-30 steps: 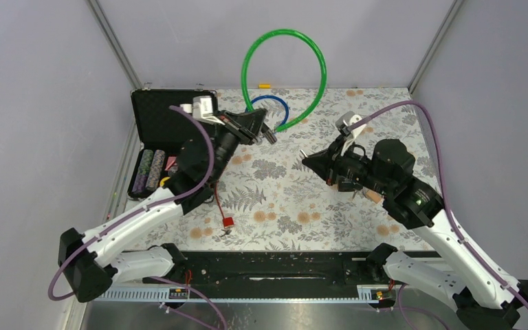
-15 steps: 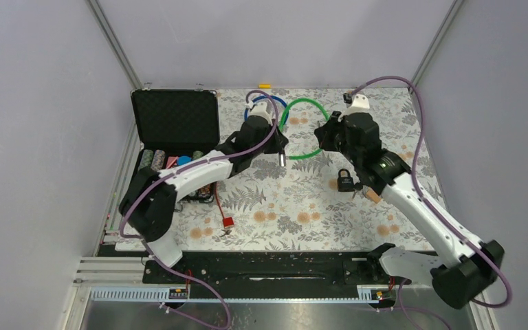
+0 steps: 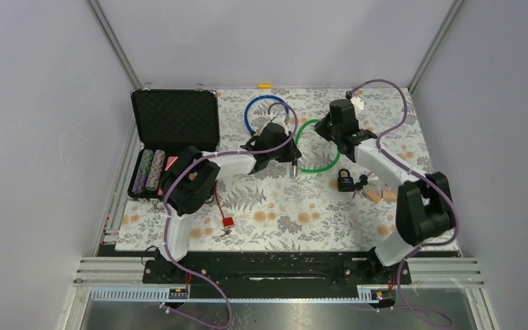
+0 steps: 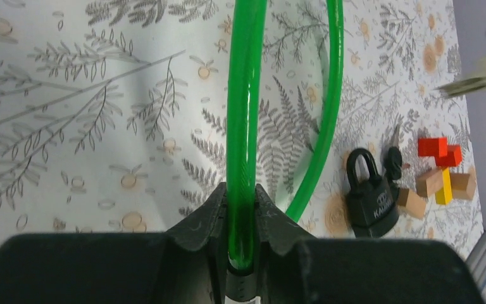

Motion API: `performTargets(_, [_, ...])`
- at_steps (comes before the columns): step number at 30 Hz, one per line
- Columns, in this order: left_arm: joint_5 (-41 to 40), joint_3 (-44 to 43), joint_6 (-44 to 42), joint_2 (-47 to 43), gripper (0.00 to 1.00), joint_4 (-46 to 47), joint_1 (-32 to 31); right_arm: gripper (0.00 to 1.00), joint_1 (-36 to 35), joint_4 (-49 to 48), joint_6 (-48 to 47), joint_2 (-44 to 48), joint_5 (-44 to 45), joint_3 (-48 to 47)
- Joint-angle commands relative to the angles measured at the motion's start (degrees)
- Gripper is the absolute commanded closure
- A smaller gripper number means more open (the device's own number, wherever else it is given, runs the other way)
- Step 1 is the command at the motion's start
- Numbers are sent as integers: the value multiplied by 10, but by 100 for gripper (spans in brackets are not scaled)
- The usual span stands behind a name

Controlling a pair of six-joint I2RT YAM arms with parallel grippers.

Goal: Lock with the key
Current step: Place the key at the center of the board.

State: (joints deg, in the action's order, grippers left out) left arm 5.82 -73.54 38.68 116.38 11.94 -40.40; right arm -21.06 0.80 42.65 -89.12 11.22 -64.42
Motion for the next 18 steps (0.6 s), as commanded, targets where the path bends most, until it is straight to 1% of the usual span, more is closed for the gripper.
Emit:
performTargets(1, [-9, -73, 4, 27, 89, 41, 12, 100, 29, -36, 68, -74, -41, -49])
performTargets(2, [-12, -79, 5, 38, 87, 33, 13, 100, 33, -36, 79, -94, -53, -54])
performTargets(4, [-20, -91, 8, 49, 77, 20, 21, 100, 37, -28, 101, -123, -58, -61])
performTargets(6, [-22, -101, 8, 58, 70, 7, 27, 100, 37, -12, 123, -146, -46, -69])
performTargets(7, [-21, -106, 7, 61, 66, 3, 30, 100, 37, 7, 131, -155, -41, -70])
performTargets(9, [-26, -110, 3, 63, 55, -5, 32, 100, 37, 11, 141, -173, -41, -70])
performTargets(12, [-41, -112, -7, 57, 47, -19, 36, 100, 37, 15, 146, -197, -60, -79])
performTargets(13, [-47, -111, -11, 52, 46, -26, 37, 98, 37, 20, 145, -205, -67, -82])
performTargets(14, [-53, -106, -16, 45, 44, -30, 38, 93, 37, 28, 144, -208, -71, -88])
performTargets(16, [-76, -91, -26, 22, 42, -35, 40, 77, 37, 47, 144, -206, -68, -93])
performTargets(18, [-95, -70, -41, -15, 42, -36, 39, 63, 37, 60, 142, -195, -57, -92])
